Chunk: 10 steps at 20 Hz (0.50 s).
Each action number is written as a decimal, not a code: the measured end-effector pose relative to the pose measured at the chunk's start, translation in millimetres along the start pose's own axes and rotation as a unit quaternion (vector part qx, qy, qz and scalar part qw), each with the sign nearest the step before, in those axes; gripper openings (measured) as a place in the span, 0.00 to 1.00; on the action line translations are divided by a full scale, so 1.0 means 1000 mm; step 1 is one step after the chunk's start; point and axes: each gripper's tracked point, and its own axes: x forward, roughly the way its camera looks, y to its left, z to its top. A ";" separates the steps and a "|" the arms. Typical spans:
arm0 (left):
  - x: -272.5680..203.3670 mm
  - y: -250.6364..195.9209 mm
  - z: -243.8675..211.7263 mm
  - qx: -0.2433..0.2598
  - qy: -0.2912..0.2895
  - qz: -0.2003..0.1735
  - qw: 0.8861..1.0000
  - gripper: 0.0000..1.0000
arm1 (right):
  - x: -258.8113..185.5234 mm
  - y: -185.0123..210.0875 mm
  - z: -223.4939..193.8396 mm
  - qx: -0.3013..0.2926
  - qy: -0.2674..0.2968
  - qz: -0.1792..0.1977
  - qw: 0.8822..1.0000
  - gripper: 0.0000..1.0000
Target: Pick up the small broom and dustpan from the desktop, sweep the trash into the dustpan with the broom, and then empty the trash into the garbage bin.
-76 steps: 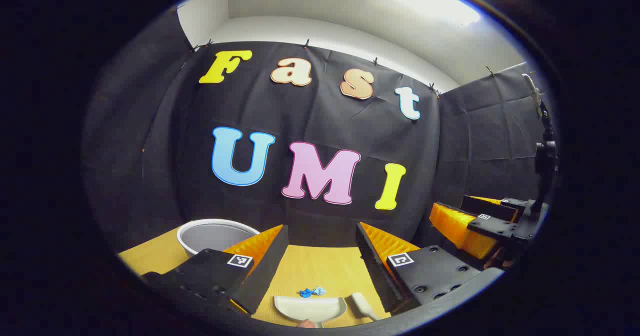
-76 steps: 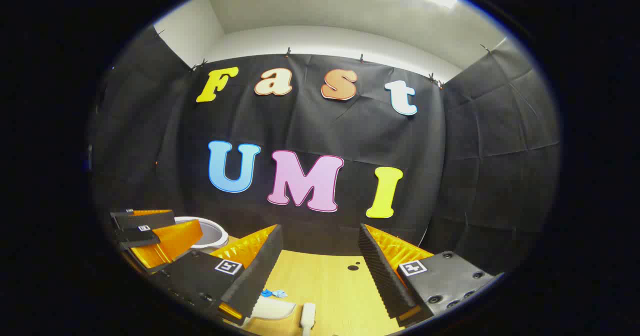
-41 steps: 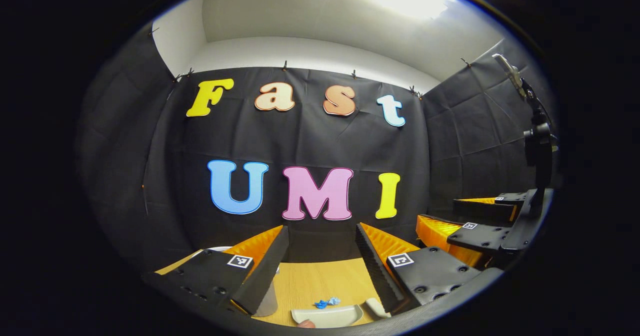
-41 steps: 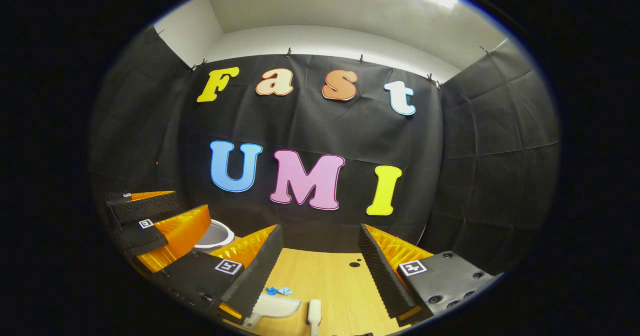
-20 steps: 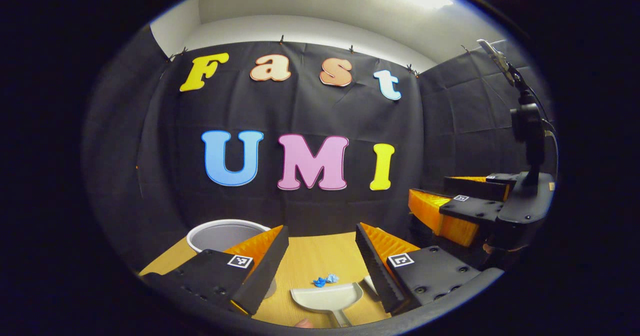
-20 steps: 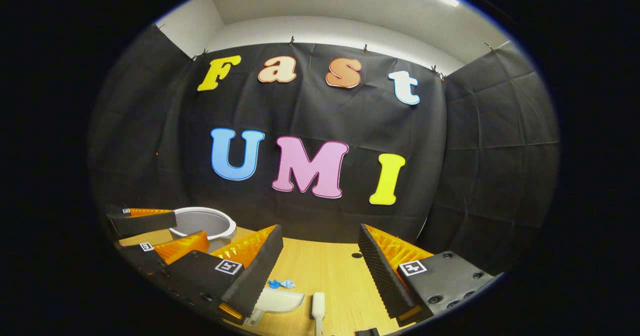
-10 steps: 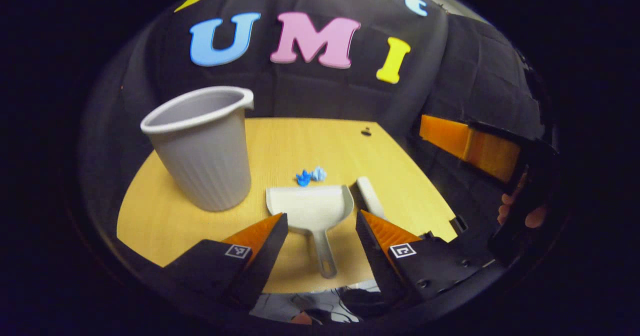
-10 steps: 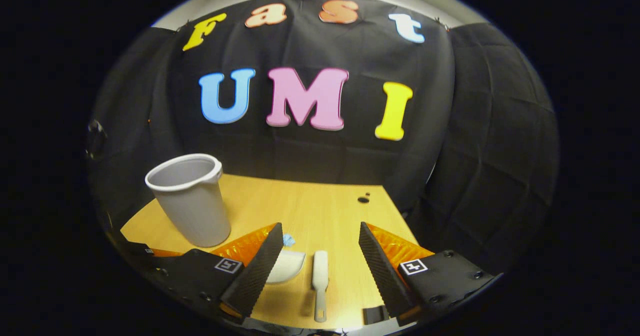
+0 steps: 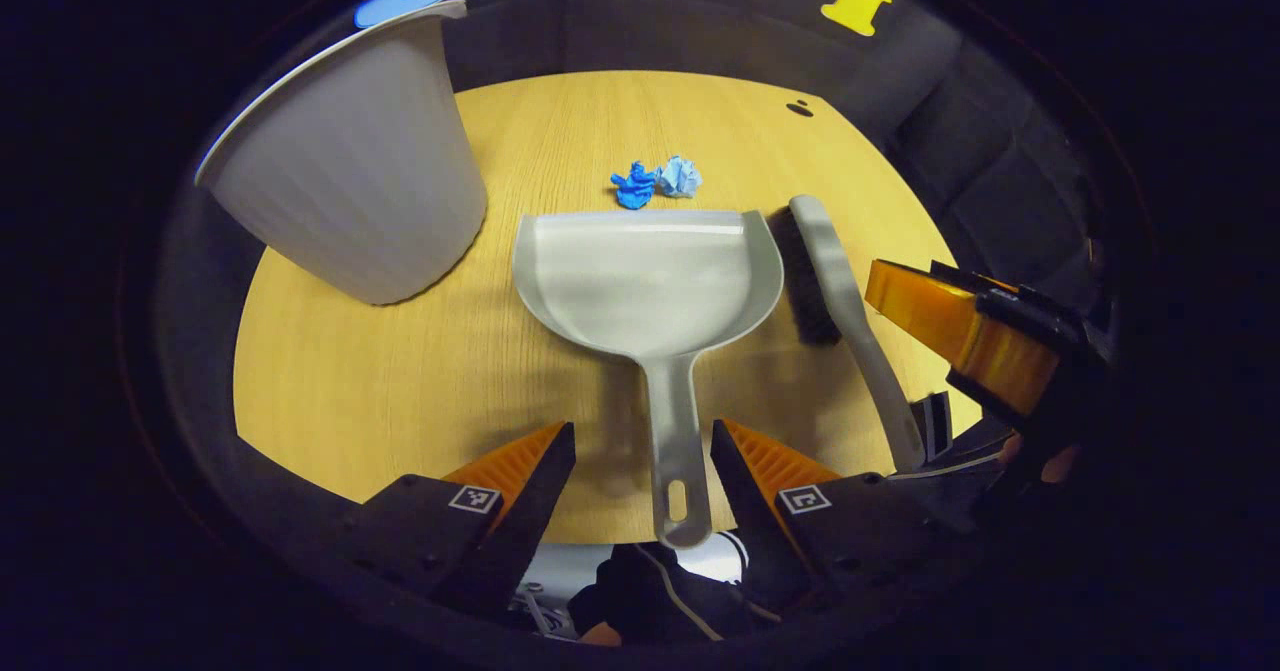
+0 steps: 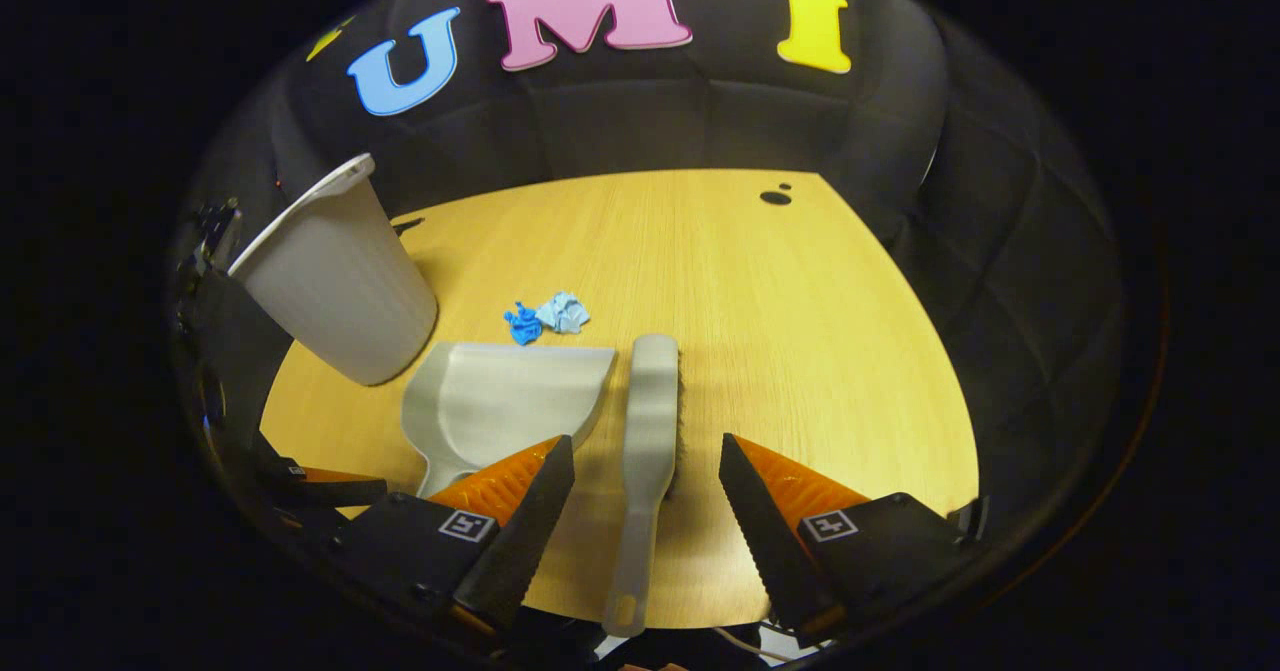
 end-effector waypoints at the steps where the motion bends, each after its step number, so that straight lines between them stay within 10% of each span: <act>1: 0.004 -0.002 0.005 -0.008 0.020 0.013 1.000 0.83 | 0.009 -0.006 -0.002 0.000 0.014 0.006 1.000 0.95; 10: 0.052 -0.015 0.043 -0.018 0.123 0.016 0.992 0.83 | 0.038 -0.018 -0.011 0.022 0.085 0.027 0.996 0.95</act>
